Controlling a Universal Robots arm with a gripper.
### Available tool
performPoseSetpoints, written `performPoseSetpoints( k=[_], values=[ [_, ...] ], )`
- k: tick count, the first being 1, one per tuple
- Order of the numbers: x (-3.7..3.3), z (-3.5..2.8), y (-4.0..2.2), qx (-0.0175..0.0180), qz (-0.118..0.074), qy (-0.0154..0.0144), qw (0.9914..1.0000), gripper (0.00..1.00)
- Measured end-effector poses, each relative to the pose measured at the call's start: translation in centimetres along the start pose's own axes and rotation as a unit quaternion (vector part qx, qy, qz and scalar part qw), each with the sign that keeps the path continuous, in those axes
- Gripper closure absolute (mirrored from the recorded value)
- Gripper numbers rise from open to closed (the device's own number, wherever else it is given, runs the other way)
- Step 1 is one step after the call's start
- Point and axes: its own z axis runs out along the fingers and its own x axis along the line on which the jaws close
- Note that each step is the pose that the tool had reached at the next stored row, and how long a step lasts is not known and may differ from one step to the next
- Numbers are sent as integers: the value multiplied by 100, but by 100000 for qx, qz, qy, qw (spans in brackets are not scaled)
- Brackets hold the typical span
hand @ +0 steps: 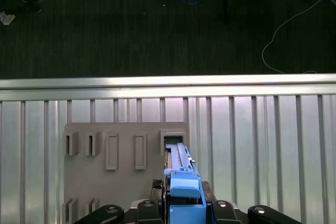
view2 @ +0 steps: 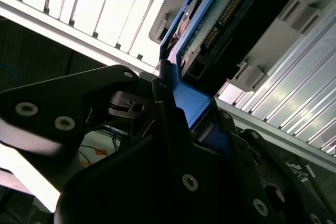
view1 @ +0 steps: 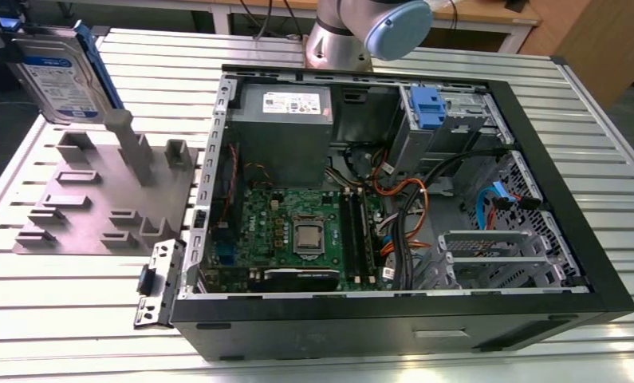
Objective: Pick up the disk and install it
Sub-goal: 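Pick up the disk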
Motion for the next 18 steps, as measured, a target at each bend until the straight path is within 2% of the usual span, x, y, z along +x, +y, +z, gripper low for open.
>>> performPoseSetpoints(
  k=[18],
  values=[
    [-1, -43, 1, 4, 1, 0, 100000, 64]
  ],
)
